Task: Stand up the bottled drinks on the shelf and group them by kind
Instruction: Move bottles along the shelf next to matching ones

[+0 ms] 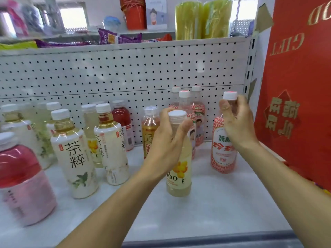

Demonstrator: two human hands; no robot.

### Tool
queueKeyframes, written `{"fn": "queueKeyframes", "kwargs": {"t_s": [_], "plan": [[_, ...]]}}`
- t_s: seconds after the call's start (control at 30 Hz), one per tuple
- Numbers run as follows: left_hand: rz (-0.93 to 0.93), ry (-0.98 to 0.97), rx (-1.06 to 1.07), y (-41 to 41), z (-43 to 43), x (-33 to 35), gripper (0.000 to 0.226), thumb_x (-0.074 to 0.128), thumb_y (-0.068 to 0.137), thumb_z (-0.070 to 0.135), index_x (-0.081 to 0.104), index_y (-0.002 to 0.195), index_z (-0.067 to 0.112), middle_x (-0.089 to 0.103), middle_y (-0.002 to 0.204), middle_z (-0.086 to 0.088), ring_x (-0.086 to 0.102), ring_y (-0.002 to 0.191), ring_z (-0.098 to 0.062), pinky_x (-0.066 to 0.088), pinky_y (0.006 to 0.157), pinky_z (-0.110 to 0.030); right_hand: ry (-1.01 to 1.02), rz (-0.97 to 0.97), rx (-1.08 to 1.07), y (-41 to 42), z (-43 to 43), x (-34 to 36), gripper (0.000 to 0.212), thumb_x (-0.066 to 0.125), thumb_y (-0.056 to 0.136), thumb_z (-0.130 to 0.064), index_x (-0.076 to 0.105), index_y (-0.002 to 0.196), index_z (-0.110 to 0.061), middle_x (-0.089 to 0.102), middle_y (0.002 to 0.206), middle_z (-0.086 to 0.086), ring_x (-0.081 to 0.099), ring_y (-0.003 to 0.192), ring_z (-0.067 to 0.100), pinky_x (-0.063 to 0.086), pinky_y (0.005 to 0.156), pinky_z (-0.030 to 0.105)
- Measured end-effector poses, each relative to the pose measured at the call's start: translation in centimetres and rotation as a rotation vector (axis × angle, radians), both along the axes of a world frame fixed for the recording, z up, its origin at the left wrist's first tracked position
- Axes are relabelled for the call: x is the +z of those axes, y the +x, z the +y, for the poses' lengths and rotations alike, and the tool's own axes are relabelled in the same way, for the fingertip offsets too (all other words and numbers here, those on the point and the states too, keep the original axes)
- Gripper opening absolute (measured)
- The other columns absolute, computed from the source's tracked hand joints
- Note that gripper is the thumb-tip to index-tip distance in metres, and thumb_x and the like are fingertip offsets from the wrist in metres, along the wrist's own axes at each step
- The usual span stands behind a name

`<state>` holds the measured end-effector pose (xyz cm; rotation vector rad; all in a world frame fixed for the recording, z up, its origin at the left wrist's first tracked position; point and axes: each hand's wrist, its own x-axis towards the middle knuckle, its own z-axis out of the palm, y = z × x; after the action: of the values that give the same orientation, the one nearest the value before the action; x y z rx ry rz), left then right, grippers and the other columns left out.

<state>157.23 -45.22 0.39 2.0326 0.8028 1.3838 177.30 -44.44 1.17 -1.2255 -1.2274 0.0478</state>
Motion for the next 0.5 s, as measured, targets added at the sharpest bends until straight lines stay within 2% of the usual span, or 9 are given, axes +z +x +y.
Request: {"fn": "queueKeyframes", "kwargs": {"t_s": [0.03,0.1,0.17,0.23,0.3,0.33,0.4,0.43,0.5], "plan": [[-0.007,0.000,0.022,-0.8,0.0,0.0,0.053,0.045,0.091,0.055,0.036,0.132,0.024,0.062,0.104,0.009,0.061,0.089,0.008,0.047,0.071,-0.007,-0.045,-0.033,-0.002,-0.3,0.9,0.2,0.036,0.049,0.099,-0.049,0.045,0.112,-0.016,0.055,0.092,-0.011,0.057,0.090,0.015,0.043,0.071,0.021],[-0.018,-0.008,0.051,-1.8,0.3,-0.1,0.052,0.045,0.091,0.056,0.037,0.132,0.026,0.062,0.107,0.007,0.062,0.092,0.003,0.049,0.073,-0.010,-0.127,-0.076,0.015,-0.8,2.3,0.6,0.038,0.045,0.101,-0.046,0.040,0.116,-0.012,0.052,0.094,-0.008,0.052,0.091,0.015,0.039,0.068,0.020],[-0.012,-0.019,0.048,-2.3,0.4,-0.3,0.049,0.043,0.093,0.059,0.038,0.131,0.029,0.059,0.113,0.005,0.060,0.103,-0.005,0.050,0.082,-0.019,-0.204,-0.067,0.057,-1.1,3.2,0.9,0.038,0.043,0.102,-0.046,0.036,0.118,-0.012,0.054,0.106,0.000,0.054,0.100,0.019,0.044,0.079,0.029],[-0.032,-0.027,0.042,-2.8,0.5,-0.6,0.050,0.037,0.095,0.063,0.038,0.134,0.031,0.053,0.124,0.007,0.054,0.116,-0.006,0.048,0.096,-0.029,-0.289,-0.011,0.107,-1.1,3.5,0.9,0.038,0.044,0.102,-0.042,0.034,0.129,-0.017,0.052,0.122,0.001,0.052,0.115,0.021,0.043,0.092,0.038],[-0.105,-0.048,0.092,-3.7,1.0,-0.7,0.059,0.033,0.095,0.068,0.035,0.140,0.030,0.043,0.132,0.014,0.046,0.125,-0.002,0.043,0.107,-0.034,-0.333,0.039,0.095,-1.1,2.6,0.5,0.052,0.048,0.102,-0.036,0.023,0.146,-0.024,0.044,0.137,-0.001,0.043,0.129,0.020,0.039,0.104,0.044],[-0.142,-0.067,0.136,-4.2,1.5,-0.7,0.064,0.033,0.094,0.069,0.033,0.144,0.030,0.039,0.136,0.014,0.043,0.129,-0.003,0.041,0.110,-0.038,-0.294,0.049,0.032,-1.4,1.6,0.2,0.060,0.051,0.101,-0.035,0.018,0.151,-0.026,0.039,0.144,0.001,0.036,0.135,0.019,0.034,0.109,0.045],[-0.159,-0.134,0.206,-4.9,2.7,-0.1,0.067,0.038,0.094,0.066,0.027,0.149,0.031,0.033,0.147,0.010,0.038,0.134,-0.009,0.038,0.113,-0.044,-0.107,0.030,-0.074,-2.7,-1.1,-0.3,0.064,0.055,0.099,-0.038,0.021,0.152,-0.025,0.036,0.147,0.002,0.031,0.137,0.013,0.030,0.109,0.036],[-0.154,-0.186,0.215,-4.8,3.3,0.3,0.067,0.043,0.095,0.062,0.023,0.151,0.031,0.030,0.152,0.008,0.036,0.136,-0.012,0.036,0.114,-0.046,-0.014,0.023,-0.047,-3.8,-2.4,-0.6,0.062,0.055,0.098,-0.044,0.026,0.149,-0.026,0.040,0.143,-0.001,0.037,0.132,0.007,0.032,0.105,0.029],[-0.159,-0.318,0.205,-4.0,5.1,1.0,0.072,0.050,0.096,0.056,0.018,0.155,0.028,0.026,0.158,0.004,0.033,0.139,-0.015,0.033,0.114,-0.043,0.012,0.058,0.183,-6.4,-4.5,-0.7,0.061,0.053,0.091,-0.056,0.032,0.143,-0.032,0.052,0.130,-0.010,0.051,0.113,-0.012,0.042,0.089,0.013]]}}
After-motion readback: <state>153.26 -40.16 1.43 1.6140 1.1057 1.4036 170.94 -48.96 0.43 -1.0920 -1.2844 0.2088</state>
